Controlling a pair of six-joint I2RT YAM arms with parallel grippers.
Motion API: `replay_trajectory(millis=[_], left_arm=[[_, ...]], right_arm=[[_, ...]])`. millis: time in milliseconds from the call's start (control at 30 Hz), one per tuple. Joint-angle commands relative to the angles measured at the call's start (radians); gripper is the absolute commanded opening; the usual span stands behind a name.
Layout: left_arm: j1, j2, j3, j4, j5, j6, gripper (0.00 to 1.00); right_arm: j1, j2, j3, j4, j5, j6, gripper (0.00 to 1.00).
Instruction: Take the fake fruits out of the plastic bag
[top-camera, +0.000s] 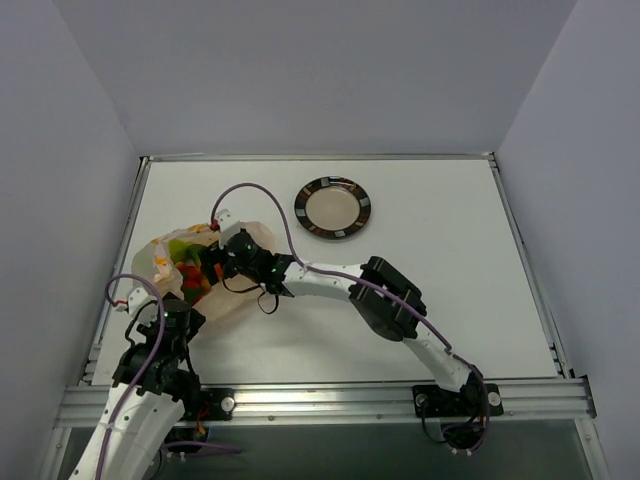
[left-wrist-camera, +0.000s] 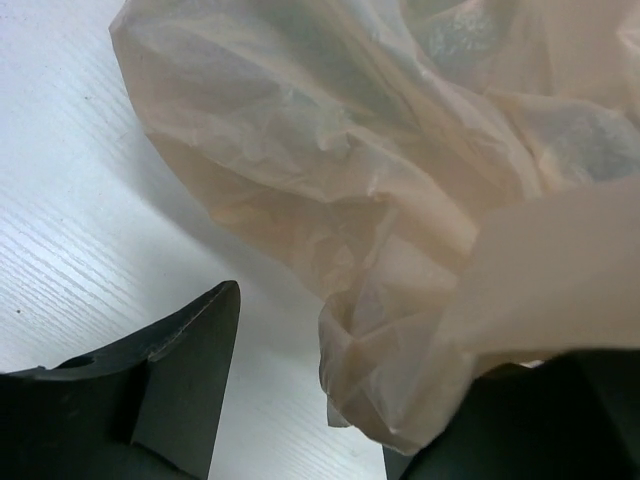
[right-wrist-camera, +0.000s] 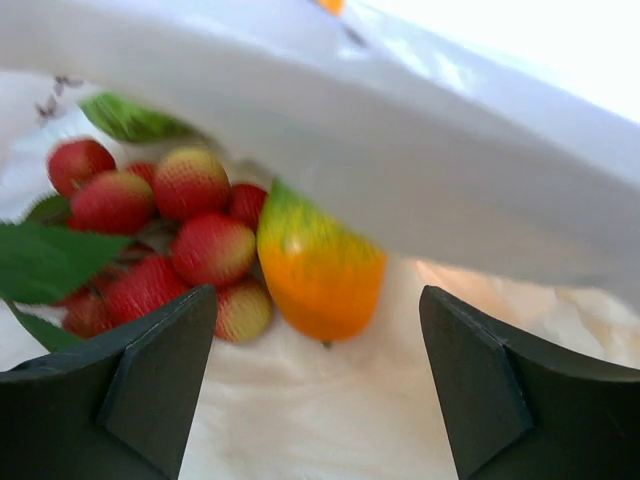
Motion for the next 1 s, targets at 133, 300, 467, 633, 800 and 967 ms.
replay_trajectory(millis=[133,300,467,633,800,967], left_arm=[[-0.002,-0.058,0.039,0.000,-0.039,-0.018,0.38],[-0.002,-0.047,0.072,-0.014,-0.062,-0.004,0.26],[0.000,-0.036,0.108,-0.023,-0.079,0.009,0.25],[0.000,-0.035,0.150,-0.051,-0.105,0.034,0.24],[-0.002,-0.030,0.150,-0.063,-0.084,0.019,0.24],[0.000,-0.027,0.154,-0.061,-0.085,0.019,0.31]], right_arm=[[-0.026,0.091,0.147,0.106,-0.186,-0.002,0.83],[-0.068,0.165,0.240,0.045,-0.301,-0.027,0.83],[-0.082,0.208,0.253,0.026,-0.330,-0.019,0.83],[-0.073,0.245,0.266,0.032,-0.350,-0.002,0.84],[-0.072,0.185,0.165,0.159,-0.338,0.033,0.48],[-0.069,0.036,0.028,0.236,-0.318,0.045,0.28]])
